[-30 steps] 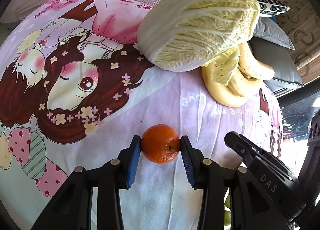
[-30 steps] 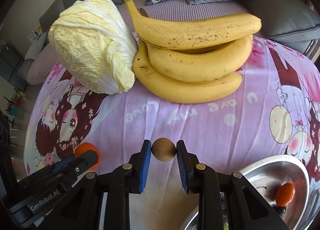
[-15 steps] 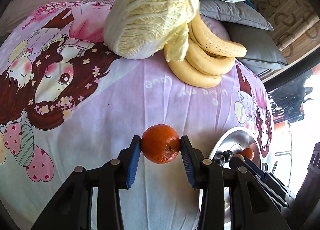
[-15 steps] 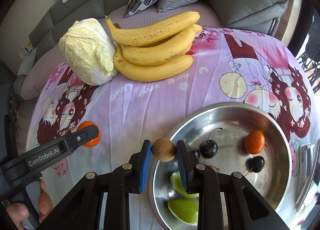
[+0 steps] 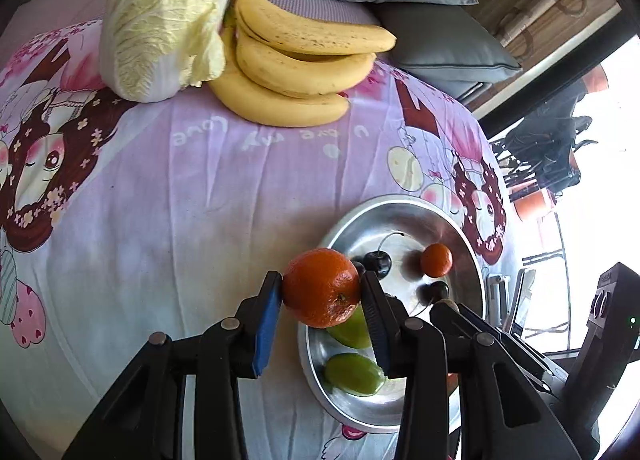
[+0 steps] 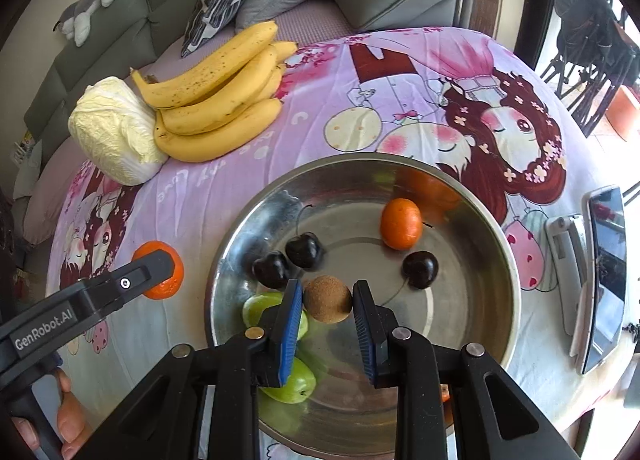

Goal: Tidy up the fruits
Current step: 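Carry the tangerine in the left tool over the bowl while the right tool carries the kiwi, then open the left tool to drop the tangerine into the bowl while the right tool releases the kiwi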

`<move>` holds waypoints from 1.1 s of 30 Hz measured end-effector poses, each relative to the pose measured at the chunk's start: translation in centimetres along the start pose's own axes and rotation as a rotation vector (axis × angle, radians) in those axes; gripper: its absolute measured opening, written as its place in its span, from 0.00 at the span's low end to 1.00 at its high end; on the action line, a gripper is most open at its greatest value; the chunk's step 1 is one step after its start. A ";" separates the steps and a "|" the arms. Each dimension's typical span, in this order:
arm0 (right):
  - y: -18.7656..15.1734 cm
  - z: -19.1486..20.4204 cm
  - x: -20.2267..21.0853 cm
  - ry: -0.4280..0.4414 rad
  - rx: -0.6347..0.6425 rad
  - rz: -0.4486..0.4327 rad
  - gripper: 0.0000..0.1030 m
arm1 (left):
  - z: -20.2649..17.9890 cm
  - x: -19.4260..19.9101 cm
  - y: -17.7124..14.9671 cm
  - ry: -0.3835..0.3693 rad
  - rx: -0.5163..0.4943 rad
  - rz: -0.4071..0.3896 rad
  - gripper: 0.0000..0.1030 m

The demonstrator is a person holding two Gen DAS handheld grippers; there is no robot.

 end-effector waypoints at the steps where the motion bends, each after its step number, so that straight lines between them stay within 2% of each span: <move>1: -0.1 -0.5 0.1 -0.005 -0.007 0.001 0.27 | -0.7 -0.2 -0.3 -0.004 -0.016 0.004 0.41; 7: -0.7 -2.9 0.5 -0.028 -0.039 0.008 0.27 | -4.1 -1.1 -1.9 -0.030 -0.088 0.043 0.41; 14: -1.4 -4.4 0.6 -0.049 -0.050 0.019 0.27 | -6.4 -2.1 -3.6 -0.052 -0.121 0.091 0.41; 25: -2.1 -5.8 -0.4 -0.087 -0.036 0.053 0.27 | -6.6 -3.8 -5.0 -0.020 -0.116 0.161 0.41; 33: -2.7 -6.0 -1.3 -0.093 -0.035 0.080 0.27 | -6.6 -3.8 -4.9 -0.028 -0.107 0.157 0.41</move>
Point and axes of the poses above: each gripper's, at about its wrist camera, not at the fingertips, and x roughly against the way its jaws point, z to its left, y to its top, the point moved 8 cm from there along -x, roughly the way its jaws point, and after that the axes turned 11 degrees about -z, right-handed, at the moved point
